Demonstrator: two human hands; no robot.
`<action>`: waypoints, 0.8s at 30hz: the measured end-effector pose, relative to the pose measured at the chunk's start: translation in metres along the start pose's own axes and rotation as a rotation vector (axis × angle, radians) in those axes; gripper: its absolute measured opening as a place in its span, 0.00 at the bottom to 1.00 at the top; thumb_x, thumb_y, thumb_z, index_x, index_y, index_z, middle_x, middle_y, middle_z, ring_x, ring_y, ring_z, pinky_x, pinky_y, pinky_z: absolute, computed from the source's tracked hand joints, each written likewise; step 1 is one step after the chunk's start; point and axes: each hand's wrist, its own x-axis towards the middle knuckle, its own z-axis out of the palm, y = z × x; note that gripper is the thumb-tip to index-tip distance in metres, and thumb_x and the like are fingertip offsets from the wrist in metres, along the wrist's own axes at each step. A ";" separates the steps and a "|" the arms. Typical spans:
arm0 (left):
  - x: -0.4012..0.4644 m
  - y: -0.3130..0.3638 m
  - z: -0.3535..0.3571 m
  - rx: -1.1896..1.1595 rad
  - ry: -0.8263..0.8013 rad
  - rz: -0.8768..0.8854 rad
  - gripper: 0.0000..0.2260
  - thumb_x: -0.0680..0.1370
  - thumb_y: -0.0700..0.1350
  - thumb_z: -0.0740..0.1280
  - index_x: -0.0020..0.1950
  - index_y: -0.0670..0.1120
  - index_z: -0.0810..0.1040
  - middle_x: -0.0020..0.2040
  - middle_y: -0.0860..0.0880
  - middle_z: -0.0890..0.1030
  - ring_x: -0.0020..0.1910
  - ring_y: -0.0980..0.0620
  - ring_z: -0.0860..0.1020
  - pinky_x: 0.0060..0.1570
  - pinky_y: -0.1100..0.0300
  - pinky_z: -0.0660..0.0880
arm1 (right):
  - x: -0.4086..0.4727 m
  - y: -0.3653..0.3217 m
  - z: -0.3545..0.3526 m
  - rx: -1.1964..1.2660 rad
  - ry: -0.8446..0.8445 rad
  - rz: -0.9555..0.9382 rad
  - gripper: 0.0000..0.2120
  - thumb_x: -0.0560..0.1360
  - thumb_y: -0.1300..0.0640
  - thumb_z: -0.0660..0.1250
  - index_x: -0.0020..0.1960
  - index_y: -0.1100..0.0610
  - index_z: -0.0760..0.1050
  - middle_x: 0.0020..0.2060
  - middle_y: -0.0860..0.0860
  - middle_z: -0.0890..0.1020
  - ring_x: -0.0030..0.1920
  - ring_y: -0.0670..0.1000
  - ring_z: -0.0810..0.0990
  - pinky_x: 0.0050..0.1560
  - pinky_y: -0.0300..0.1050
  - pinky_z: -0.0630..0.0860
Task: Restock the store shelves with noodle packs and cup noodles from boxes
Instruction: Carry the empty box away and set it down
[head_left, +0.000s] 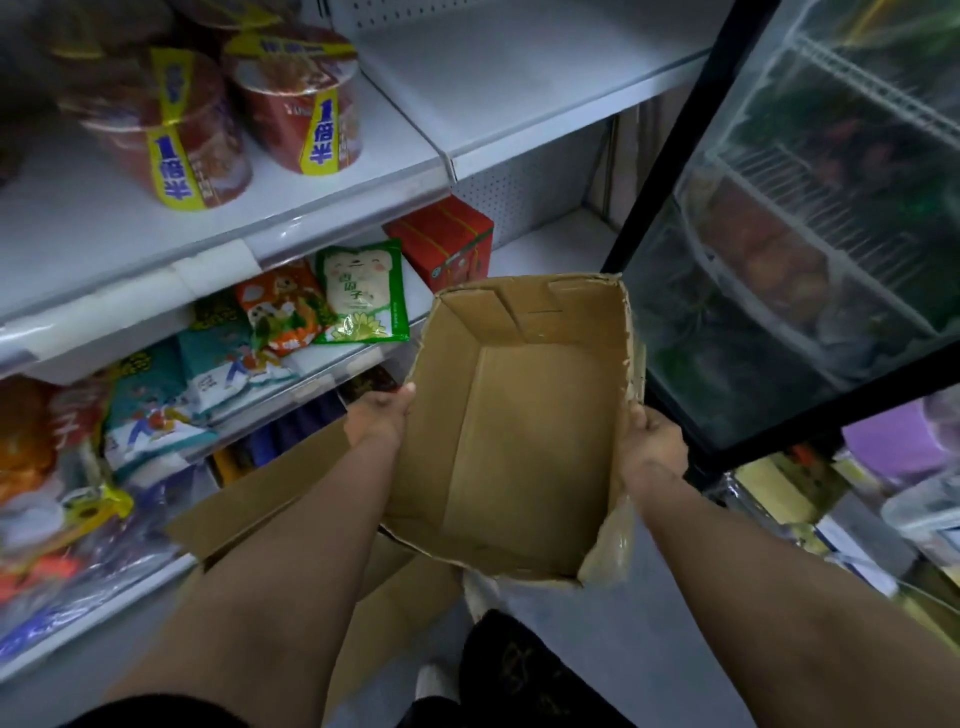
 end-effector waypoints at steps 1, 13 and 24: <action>-0.005 -0.002 0.001 -0.003 0.018 0.002 0.17 0.75 0.60 0.72 0.50 0.47 0.85 0.52 0.45 0.85 0.56 0.42 0.81 0.62 0.48 0.76 | -0.001 0.003 -0.008 -0.013 0.002 -0.014 0.19 0.85 0.45 0.56 0.60 0.53 0.82 0.52 0.59 0.84 0.53 0.62 0.80 0.55 0.51 0.75; -0.074 -0.008 0.020 0.078 0.083 0.002 0.22 0.79 0.55 0.69 0.71 0.46 0.76 0.67 0.41 0.78 0.67 0.40 0.74 0.64 0.49 0.71 | 0.058 0.020 -0.107 0.144 -0.144 -0.122 0.18 0.82 0.46 0.63 0.64 0.55 0.81 0.59 0.57 0.83 0.61 0.61 0.79 0.68 0.55 0.72; -0.187 -0.058 0.038 -0.194 0.355 -0.096 0.13 0.79 0.49 0.70 0.62 0.47 0.83 0.55 0.44 0.83 0.54 0.44 0.80 0.60 0.50 0.76 | 0.084 0.026 -0.161 0.143 -0.339 -0.284 0.17 0.81 0.45 0.65 0.56 0.56 0.84 0.49 0.56 0.85 0.50 0.57 0.81 0.61 0.51 0.77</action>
